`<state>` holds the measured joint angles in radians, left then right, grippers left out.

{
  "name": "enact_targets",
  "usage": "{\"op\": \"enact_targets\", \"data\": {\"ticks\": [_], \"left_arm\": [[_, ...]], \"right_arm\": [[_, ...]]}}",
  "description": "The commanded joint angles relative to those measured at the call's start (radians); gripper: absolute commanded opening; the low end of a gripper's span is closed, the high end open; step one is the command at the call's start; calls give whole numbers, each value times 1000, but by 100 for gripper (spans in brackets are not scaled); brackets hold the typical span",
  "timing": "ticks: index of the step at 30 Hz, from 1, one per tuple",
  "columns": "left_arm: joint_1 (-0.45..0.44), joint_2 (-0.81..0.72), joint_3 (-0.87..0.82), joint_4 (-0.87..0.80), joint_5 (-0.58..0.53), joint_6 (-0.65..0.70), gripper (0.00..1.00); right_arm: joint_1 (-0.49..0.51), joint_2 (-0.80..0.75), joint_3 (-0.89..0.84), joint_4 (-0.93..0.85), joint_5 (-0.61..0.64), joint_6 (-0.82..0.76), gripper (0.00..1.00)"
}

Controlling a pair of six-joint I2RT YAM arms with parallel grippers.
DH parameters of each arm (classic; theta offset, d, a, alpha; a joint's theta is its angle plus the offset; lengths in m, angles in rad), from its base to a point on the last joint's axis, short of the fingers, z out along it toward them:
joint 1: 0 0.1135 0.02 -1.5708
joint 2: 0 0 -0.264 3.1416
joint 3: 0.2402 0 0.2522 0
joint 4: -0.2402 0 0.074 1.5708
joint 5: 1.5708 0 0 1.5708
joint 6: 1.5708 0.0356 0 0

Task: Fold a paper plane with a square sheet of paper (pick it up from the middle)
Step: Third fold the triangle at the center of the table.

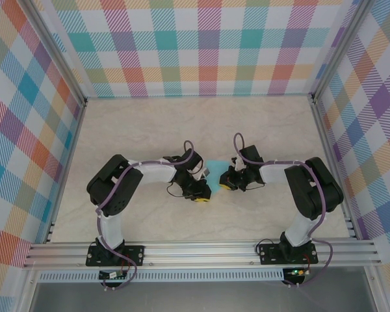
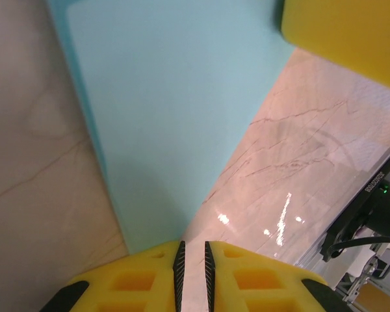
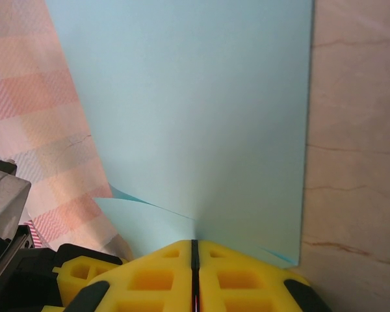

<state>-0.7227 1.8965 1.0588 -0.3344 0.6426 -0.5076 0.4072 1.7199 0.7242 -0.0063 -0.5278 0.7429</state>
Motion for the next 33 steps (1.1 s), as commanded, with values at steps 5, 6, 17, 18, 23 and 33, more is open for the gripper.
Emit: {"op": "enact_targets", "data": {"ticks": [5,6,17,18,23,33], "left_arm": [[29,-63,-57,-117,-12,12,19],[32,-71,-57,-117,-12,13,19],[41,-175,7,-81,-164,-20,18],[42,-172,4,-56,-165,-37,18],[41,-133,45,8,-164,-63,20],[39,-10,170,-16,-160,-51,21]], "right_arm": [[-2,27,6,-80,87,-22,10],[-2,22,7,-82,83,-21,9],[-1,-91,72,-128,35,-17,16],[-2,-109,79,-144,46,-21,18],[-5,-191,83,-250,147,-50,26],[-8,-215,10,-229,174,-20,32]]}}
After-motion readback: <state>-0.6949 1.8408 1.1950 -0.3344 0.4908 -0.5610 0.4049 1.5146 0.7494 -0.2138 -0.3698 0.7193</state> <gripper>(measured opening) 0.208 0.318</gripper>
